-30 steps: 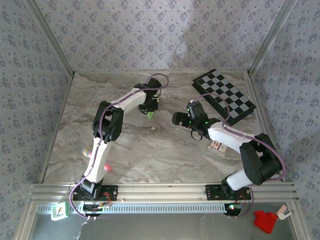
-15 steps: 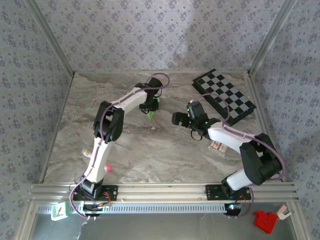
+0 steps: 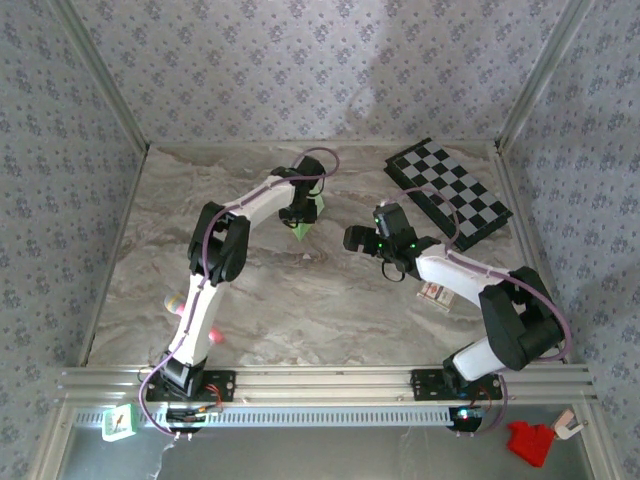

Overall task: Fold a paper plane with a square sheet of paper (pick it up from the middle)
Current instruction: Move the paper plane to the center of the table, then reset both arms

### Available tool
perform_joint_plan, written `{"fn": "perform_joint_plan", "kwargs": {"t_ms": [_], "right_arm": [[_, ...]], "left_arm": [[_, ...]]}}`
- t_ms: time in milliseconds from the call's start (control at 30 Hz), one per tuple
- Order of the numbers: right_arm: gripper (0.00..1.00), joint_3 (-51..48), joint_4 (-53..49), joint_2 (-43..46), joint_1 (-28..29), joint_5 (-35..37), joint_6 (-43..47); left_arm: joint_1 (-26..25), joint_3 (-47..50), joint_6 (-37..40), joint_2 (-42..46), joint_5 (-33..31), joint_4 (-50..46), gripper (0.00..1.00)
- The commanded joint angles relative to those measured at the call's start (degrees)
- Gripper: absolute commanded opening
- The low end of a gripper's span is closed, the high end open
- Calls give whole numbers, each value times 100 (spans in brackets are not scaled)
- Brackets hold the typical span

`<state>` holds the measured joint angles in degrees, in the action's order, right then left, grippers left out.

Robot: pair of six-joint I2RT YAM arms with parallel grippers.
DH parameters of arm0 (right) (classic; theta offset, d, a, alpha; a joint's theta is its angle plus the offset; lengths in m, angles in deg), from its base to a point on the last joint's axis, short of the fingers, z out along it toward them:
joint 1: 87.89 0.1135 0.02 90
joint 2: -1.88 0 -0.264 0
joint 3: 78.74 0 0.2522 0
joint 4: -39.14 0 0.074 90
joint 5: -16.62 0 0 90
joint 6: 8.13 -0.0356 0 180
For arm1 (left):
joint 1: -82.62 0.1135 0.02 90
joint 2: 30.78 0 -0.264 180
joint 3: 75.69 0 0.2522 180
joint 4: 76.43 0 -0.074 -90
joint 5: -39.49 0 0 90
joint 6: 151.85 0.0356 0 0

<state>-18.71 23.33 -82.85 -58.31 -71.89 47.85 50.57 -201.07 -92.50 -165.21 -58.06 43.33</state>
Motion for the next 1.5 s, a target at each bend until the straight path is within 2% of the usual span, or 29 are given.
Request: {"fn": "perform_joint_plan", "kwargs": {"t_ms": [0, 200, 433, 1100, 1333, 1467], "right_arm": [[99, -73, -98, 154, -40, -31, -72], [99, -80, -100, 153, -49, -28, -85], [99, -71, -96, 150, -58, -53, -98], [99, -55, -168, 270, -93, 61, -157], [100, 277, -592, 628, -155, 335, 113], [100, 653, -1081, 1055, -202, 765, 540]], "left_arm": [[-63, -45, -55, -283, -37, -187, 43], [-70, -45, -141, -311, -8, -169, 48], [-73, -85, -115, -215, 50, -189, 46], [-91, -352, -372, 804, -108, -340, 50], [-75, -452, -210, 1423, -288, -499, 56], [-54, -70, -64, 2235, -710, -223, 66]]}}
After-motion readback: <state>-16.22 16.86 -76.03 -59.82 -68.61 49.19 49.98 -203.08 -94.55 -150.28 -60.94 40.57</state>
